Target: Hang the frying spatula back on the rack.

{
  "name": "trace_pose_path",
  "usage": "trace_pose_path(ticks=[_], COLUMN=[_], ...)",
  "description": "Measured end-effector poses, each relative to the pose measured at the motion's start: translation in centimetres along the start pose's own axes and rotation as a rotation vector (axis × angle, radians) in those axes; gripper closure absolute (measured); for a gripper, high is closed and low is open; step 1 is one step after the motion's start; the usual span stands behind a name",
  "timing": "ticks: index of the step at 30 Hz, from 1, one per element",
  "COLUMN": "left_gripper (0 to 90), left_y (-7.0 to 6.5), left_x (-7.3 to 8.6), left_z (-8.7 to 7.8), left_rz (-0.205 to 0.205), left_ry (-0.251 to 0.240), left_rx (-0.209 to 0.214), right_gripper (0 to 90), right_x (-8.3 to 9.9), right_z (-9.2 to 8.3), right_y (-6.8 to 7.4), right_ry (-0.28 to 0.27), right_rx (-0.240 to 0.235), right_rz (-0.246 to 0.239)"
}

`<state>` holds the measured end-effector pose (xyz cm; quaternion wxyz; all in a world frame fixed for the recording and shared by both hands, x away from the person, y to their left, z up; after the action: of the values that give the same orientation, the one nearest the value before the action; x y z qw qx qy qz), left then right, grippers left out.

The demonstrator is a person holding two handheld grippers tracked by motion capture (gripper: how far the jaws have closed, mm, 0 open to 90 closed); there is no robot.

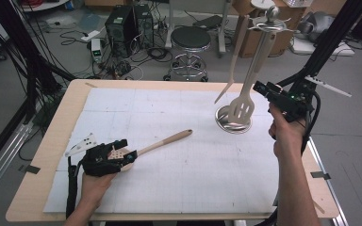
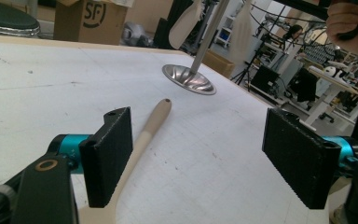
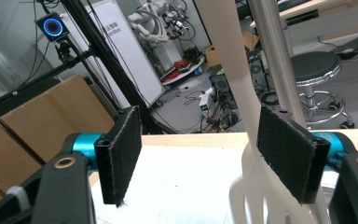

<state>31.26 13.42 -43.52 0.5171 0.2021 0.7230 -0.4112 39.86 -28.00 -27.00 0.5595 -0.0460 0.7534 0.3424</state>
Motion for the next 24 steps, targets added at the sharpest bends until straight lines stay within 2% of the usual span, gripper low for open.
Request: trace_pose_path(ticks=[5, 9, 24], left_gripper=[25.0, 25.0, 25.0], left_y=[0.0, 0.0, 0.0], left_x=[0.0, 0.1, 0.1], left_z=[0.0, 0.1, 0.4], left_rz=[-0.001, 0.0, 0.001], left_ry=[0.002, 0.003, 0.008], left_rx=[0.001, 0.0, 0.004], right_gripper=[26.9, 26.3, 26.3], right_x=[0.9, 1.2, 1.0], right_z=[-0.2, -0.4, -1.0], right_y=[-0.8, -1.1, -0.9], right_ry=[-0.006, -0.015, -0.053], right_rx=[0.001, -0.023, -0.036], right_rz=[0.017, 0.023, 0.019])
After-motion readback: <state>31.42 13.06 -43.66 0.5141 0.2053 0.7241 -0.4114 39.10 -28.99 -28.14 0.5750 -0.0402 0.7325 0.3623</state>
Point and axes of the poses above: each handheld gripper's, and its own axes: z roughly forward along the jaws, x roughly out of its underside, y roughly to its left, the point moved 8 cm from there along z, roughly forward along the jaws, and after that the axes turned 1 degree about -y, right-handed, at the moved point
